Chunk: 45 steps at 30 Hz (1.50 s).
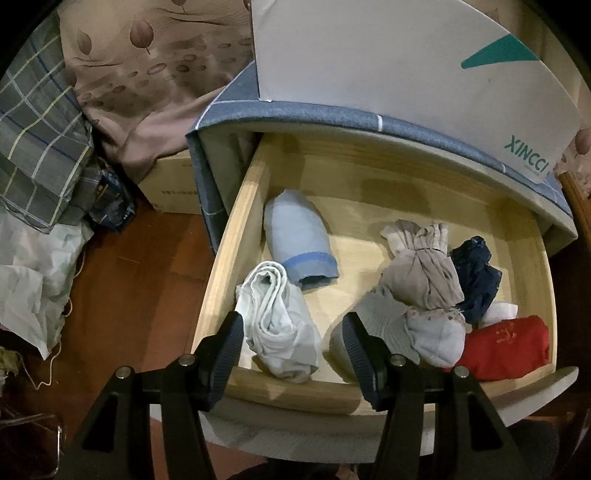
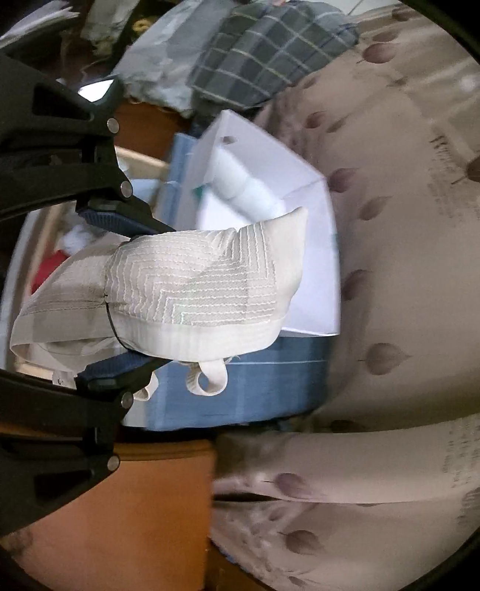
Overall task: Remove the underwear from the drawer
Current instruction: 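Lower the beige bundle into the white box and open the right gripper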
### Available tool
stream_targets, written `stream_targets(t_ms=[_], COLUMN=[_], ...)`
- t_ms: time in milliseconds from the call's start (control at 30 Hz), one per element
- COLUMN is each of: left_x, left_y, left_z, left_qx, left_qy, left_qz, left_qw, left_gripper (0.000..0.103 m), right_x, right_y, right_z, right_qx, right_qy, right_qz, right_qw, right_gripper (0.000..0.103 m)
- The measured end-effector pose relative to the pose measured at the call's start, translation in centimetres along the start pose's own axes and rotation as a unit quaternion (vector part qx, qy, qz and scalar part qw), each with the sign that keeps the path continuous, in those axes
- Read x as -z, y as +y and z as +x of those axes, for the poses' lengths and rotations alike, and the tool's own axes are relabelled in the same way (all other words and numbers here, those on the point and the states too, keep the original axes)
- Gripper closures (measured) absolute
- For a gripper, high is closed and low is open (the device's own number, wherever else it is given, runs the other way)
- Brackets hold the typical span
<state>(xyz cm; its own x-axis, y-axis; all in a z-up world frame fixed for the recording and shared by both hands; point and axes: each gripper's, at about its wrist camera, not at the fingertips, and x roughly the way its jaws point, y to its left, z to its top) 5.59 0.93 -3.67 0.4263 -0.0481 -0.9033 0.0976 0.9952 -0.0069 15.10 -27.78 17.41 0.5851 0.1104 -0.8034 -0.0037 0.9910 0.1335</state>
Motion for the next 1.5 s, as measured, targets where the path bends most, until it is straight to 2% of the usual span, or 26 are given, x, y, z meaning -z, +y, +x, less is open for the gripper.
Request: stream_targets(t_ms=[200, 367, 567, 967, 1500], left_x=[-0.1, -0.1, -0.1, -0.2, -0.2], left_y=[0.5, 0.7, 0.9, 0.7, 1.0], left_z=[0.0, 0.0, -0.1, 0.0, 0.0], left_qx=[0.004, 0.003, 0.004, 0.007, 0.021], left_qy=[-0.001, 0.0, -0.003, 0.0, -0.001], left_qz=[-0.011, -0.014, -0.017, -0.015, -0.025], left_qw=[0.9999, 0.9999, 0.9998, 0.9999, 0.9995], left_gripper=[0.046, 0.046, 0.046, 0.046, 0.046], right_x=[-4.6, -7.1, -8.9, -9.7, -8.8], right_y=[1.8, 2.9, 4.7, 6.5, 6.8], right_z=[0.7, 2.6, 6.0, 12.8, 17.9], right_qx=[0.007, 0.006, 0.018, 0.03, 0.067], right_qy=[-0.03, -0.041, -0.024, 0.038, 0.109], right_qz=[-0.003, 0.005, -0.003, -0.013, -0.03], right_qw=[1.0, 0.999, 1.0, 0.999, 0.991], right_gripper=[0.05, 0.05, 0.05, 0.05, 0.048])
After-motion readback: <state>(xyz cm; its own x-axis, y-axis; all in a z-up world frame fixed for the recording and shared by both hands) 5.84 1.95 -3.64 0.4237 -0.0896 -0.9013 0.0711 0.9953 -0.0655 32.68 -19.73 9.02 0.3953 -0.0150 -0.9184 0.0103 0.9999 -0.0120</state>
